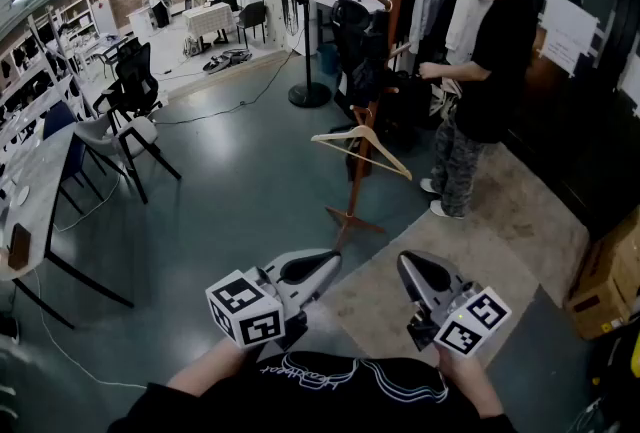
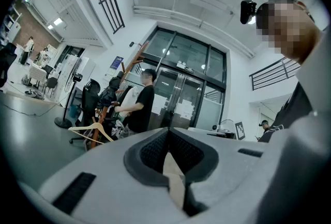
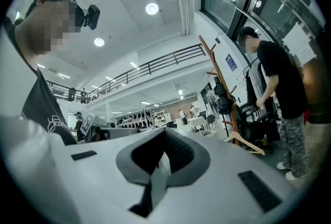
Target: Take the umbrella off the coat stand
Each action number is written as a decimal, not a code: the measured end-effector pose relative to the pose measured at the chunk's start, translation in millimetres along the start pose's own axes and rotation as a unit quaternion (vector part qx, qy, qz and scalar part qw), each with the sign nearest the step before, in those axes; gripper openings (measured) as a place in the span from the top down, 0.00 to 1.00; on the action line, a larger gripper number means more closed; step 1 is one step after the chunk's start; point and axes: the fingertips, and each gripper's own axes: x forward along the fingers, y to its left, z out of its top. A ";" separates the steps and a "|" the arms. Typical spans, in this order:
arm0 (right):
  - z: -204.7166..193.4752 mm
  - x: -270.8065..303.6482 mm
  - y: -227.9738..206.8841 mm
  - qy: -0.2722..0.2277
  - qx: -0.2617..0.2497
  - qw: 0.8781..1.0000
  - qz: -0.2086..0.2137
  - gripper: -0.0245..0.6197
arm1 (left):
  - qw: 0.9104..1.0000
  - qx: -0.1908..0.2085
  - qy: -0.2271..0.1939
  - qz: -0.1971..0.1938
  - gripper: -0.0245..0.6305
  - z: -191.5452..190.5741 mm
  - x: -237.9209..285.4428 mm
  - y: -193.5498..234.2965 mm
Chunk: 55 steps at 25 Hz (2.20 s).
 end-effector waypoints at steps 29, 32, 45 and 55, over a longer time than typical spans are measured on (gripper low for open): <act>32.1 -64.9 -55.6 -0.030 -0.026 0.999 -0.013 0.96 | 0.995 0.077 -0.033 0.047 0.64 22.9 57.7 -9.4; 28.8 -66.9 -62.9 -0.027 -0.021 0.999 -0.013 0.96 | 0.995 0.078 -0.034 0.055 0.59 22.3 64.0 -6.2; 26.3 -25.2 -120.7 -0.015 -0.011 0.999 -0.027 0.96 | 0.995 0.073 -0.012 0.065 0.49 22.6 107.3 64.3; 55.7 48.8 -203.3 -0.008 -0.014 0.998 -0.060 0.96 | 0.996 0.077 0.001 0.047 0.46 62.5 179.1 160.8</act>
